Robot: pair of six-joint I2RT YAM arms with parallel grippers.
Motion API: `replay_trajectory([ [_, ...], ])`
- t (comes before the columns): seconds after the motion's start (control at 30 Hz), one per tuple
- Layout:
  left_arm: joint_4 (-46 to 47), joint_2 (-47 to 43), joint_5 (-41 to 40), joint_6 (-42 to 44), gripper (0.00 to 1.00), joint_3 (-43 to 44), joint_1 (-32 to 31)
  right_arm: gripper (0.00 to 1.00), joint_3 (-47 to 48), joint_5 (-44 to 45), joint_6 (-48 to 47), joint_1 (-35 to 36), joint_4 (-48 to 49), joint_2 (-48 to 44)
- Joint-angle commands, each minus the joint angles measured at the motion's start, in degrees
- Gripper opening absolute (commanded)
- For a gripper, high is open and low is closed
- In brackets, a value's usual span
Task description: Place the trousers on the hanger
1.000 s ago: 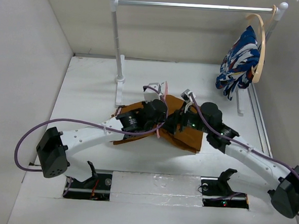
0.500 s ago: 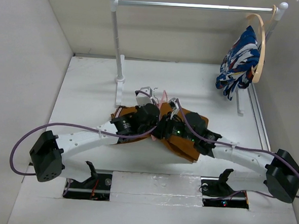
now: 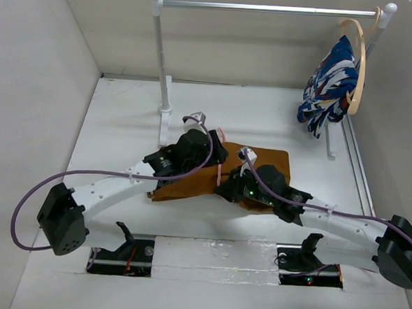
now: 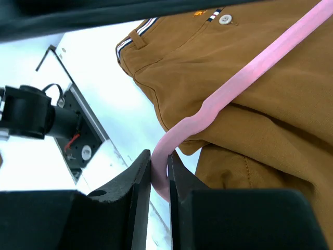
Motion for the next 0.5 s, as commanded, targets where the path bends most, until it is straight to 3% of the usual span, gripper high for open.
replay_trajectory([
  [0.0,-0.25,4.92,5.41,2.08,0.54,5.10,1.46,0.00,0.01,-0.24,-4.15,0.56,2.01,-3.82],
  [0.07,-1.65,7.48,7.09,2.79,0.52,8.34,1.46,0.00,-0.34,-0.42,-5.29,0.56,1.39,-4.70],
  [0.17,-4.64,11.62,6.65,3.76,0.40,11.87,1.46,0.00,-0.69,0.28,-6.00,0.03,0.43,-6.28],
  [0.37,-7.28,16.54,4.90,4.64,0.31,14.69,1.46,0.00,-2.72,0.28,-6.26,-1.54,0.43,-9.10],
  [0.47,-7.19,15.23,2.08,5.34,0.33,13.73,1.46,0.00,-3.07,0.72,-6.61,-2.16,-0.80,-10.24],
])
